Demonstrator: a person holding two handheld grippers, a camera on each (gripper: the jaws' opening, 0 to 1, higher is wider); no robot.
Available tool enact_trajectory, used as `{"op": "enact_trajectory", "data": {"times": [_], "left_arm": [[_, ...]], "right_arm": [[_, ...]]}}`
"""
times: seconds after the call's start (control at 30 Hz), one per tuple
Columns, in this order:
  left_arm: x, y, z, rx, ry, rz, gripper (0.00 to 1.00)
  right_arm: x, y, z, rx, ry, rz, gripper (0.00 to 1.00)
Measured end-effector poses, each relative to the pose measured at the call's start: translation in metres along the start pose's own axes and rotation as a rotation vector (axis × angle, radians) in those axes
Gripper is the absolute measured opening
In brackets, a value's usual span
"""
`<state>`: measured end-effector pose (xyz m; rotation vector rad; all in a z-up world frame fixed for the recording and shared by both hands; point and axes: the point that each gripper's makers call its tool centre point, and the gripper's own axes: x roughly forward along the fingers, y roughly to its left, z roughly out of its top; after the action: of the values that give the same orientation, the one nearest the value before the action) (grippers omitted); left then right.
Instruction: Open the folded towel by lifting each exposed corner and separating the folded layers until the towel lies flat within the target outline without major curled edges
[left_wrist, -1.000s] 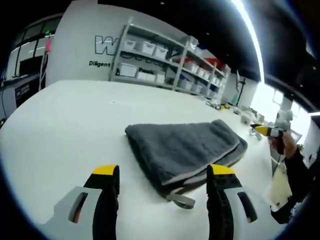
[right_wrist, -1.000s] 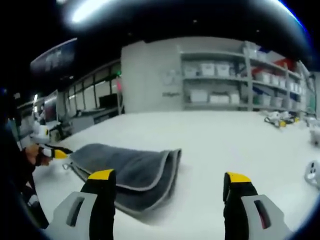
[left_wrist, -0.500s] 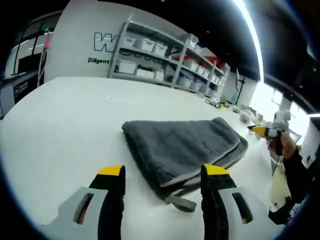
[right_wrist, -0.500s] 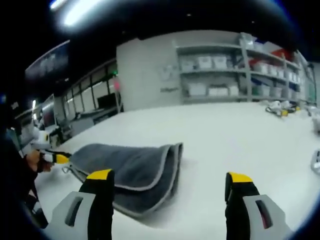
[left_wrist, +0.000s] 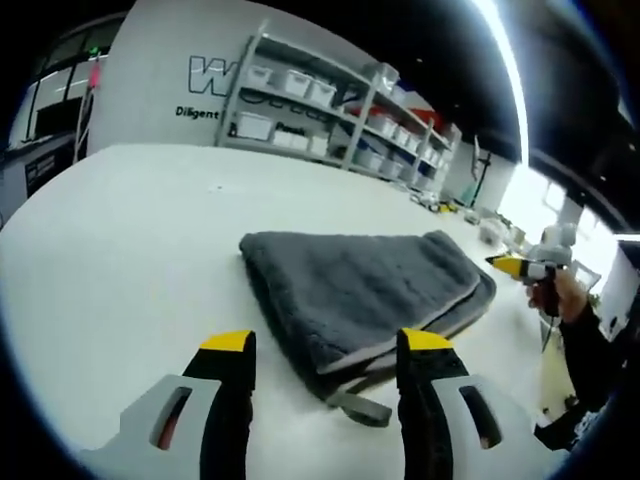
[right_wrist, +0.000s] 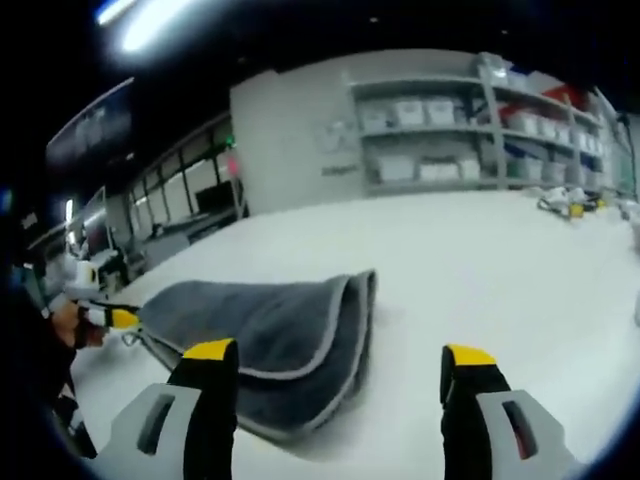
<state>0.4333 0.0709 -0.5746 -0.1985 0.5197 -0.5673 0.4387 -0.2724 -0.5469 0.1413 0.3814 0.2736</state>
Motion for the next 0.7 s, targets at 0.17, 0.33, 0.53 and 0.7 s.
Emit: {"op": "enact_trajectory", "data": {"times": [0.17, 0.33, 0.53, 0.7], "left_arm": [[-0.001, 0.002, 0.002, -0.006, -0.002, 0.001, 0.52], [0.001, 0.006, 0.002, -0.018, -0.004, 0.020, 0.54], [0.002, 0.004, -0.001, -0.013, 0.012, 0.023, 0.50], [0.000, 0.010, 0.002, -0.022, 0.006, 0.055, 0.52]], "right_arm": [[0.002, -0.001, -0.001, 0.008, 0.002, -0.006, 0.82], [0.006, 0.001, -0.003, 0.019, 0.015, -0.005, 0.81], [0.014, 0.001, -0.003, 0.021, 0.038, -0.009, 0.81], [0.020, 0.001, -0.001, -0.004, 0.055, -0.017, 0.79]]}}
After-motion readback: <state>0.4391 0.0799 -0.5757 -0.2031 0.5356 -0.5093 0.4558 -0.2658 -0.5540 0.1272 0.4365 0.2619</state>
